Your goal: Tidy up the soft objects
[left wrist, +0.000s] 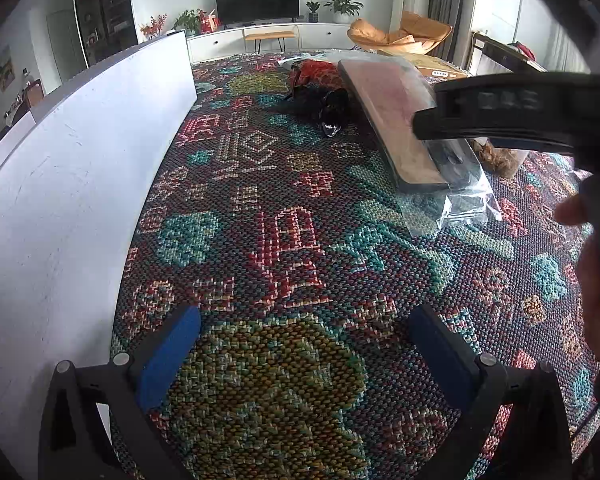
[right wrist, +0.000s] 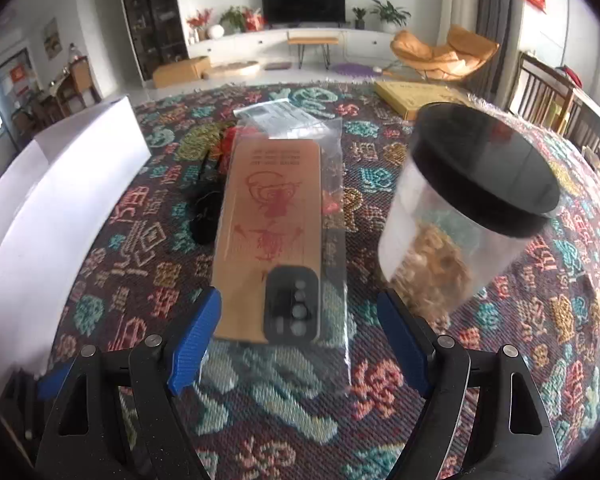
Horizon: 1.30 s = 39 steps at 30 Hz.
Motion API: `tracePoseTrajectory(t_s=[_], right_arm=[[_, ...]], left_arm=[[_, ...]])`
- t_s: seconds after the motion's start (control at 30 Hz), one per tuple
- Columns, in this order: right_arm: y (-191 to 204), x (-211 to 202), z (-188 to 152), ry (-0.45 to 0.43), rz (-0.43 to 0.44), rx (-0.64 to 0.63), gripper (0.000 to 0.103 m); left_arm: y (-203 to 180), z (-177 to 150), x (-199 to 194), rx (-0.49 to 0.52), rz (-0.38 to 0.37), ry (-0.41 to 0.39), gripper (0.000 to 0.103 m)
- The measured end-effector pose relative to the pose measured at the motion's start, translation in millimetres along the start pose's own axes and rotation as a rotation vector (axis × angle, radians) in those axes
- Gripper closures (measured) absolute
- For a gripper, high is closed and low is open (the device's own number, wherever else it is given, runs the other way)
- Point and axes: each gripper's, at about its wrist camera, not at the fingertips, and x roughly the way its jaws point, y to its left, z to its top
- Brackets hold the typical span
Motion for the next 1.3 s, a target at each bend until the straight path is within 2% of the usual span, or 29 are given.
tracePoseTrajectory(t_s=[0.07, 0.13, 0.23, 0.3, 0.4, 0.47, 0.57, 0.67, 0.77, 0.87, 0.97, 1.03, 1.1, 1.17, 1.3], right_arm=[[7.1, 26.2, 6.6, 0.065, -0.021, 0.015, 0.02], [9.2, 38.9, 11.5, 0.09, 0.048, 0.043, 0.02], [14.6, 46.4, 13.4, 0.154, 0.069, 0.047, 0.019], [18.7, 41.2, 12.1, 0.129, 0.088, 0.044, 0.019], [30.6, 50.1, 8.4, 0.164, 0.014, -0.046, 0.019], [34.8, 44.7, 3.8, 0.134, -0.005, -0.125, 0.023], [28.0, 32.1, -6.6, 0.125, 0.018, -0.121, 0.024], [18.6, 11.0, -31.1, 0.137, 0.046, -0.115, 0.024], [5.9, -15.5, -67.4, 0.182, 0.069, -0.128, 0.025], [-28.1, -50.2, -96.3, 0.234, 0.12, -0.012, 0.026], [-49.1, -84.8, -125.1, 0.242, 0.057, -0.003, 0.026], [-68.9, -102.1, -143.3, 0.251, 0.06, 0.062, 0.026], [-88.1, -115.0, -155.2, 0.236, 0.009, 0.109, 0.026], [-106.9, -119.8, -158.7, 0.216, -0.039, 0.159, 0.026], [-146.4, -104.2, -149.4, 0.186, -0.107, 0.263, 0.026]], left_arm=[[-0.3, 0.4, 0.2, -0.001, -0.001, 0.0, 0.0], [-0.8, 1.7, 0.3, -0.001, -0.001, 0.0, 0.0], [0.2, 1.0, 0.2, 0.0, -0.001, 0.0, 0.0], [0.7, 0.5, 0.2, 0.0, -0.001, 0.0, 0.0], [0.9, 0.0, 0.2, 0.0, -0.001, 0.001, 0.0], [1.1, -0.3, 0.1, 0.0, -0.001, 0.0, 0.0], [0.6, 0.0, 0.1, 0.001, 0.0, 0.001, 0.0], [0.6, -0.2, -0.1, 0.0, -0.001, 0.001, 0.0], [-0.8, -0.6, -0.5, 0.009, -0.004, 0.002, 0.0], [1.0, -0.1, -1.1, 0.003, -0.007, 0.0, 0.0], [-1.0, -0.5, -0.3, 0.007, 0.0, 0.0, 0.0], [-1.1, -0.3, 0.1, 0.007, 0.0, 0.001, 0.0], [-1.2, -0.4, 0.0, 0.007, 0.0, 0.001, 0.0], [-0.8, -0.4, 0.0, 0.007, 0.0, 0.001, 0.0], [-1.3, -0.5, -0.1, 0.007, 0.0, 0.001, 0.0]])
